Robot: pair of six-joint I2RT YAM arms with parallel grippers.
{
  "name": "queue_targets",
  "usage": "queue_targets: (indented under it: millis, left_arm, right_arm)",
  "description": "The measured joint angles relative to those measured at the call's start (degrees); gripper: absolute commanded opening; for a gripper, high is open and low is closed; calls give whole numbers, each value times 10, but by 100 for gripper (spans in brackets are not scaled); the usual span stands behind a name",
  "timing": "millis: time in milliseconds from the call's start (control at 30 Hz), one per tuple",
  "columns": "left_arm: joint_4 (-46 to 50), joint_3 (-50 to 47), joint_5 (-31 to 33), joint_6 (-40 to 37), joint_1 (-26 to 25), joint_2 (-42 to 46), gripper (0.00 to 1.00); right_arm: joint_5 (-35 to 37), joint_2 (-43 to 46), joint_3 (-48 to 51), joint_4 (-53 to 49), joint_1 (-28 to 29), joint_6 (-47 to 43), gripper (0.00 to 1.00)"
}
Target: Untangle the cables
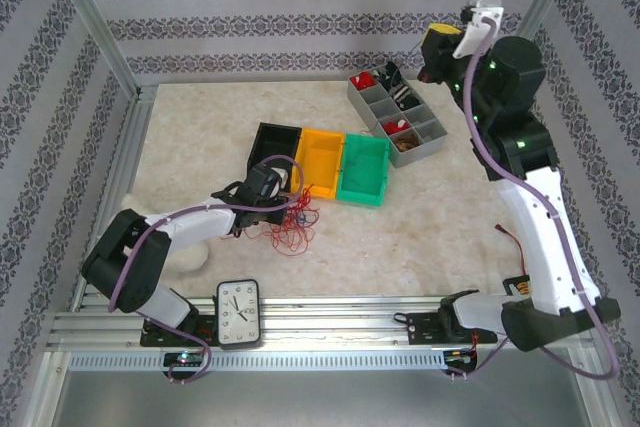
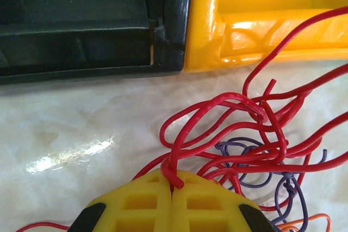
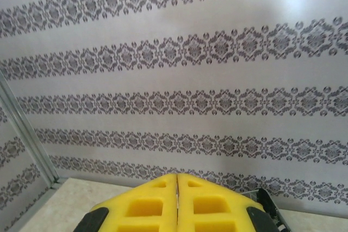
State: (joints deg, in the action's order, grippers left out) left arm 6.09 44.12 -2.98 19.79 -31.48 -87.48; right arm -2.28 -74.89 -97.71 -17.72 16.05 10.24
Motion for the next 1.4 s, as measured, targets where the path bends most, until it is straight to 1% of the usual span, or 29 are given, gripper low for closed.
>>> queue_targets:
  millis: [167, 633, 800, 1000, 1167, 1400]
  left_arm:
    - [-6, -1, 5, 2, 0, 0, 0]
    - [-6, 1, 7, 2, 0, -12, 0]
    - [-6, 2, 7, 2, 0, -16, 0]
    - [-7, 2, 7, 3, 0, -16, 0]
    - [-9, 2, 7, 4, 0, -16, 0]
    - [-10, 2, 7, 4, 0, -17, 0]
  right_arm:
    - [0, -27, 8, 5, 3, 0, 0]
    - [3, -26, 69, 19, 3, 0, 0]
    - [8, -12, 71, 24, 3, -5, 0]
    - [13, 18, 75, 68, 3, -19, 0]
    - [-1, 43, 94, 106, 3, -24, 0]
    - [-12, 55, 126, 121, 3, -23, 0]
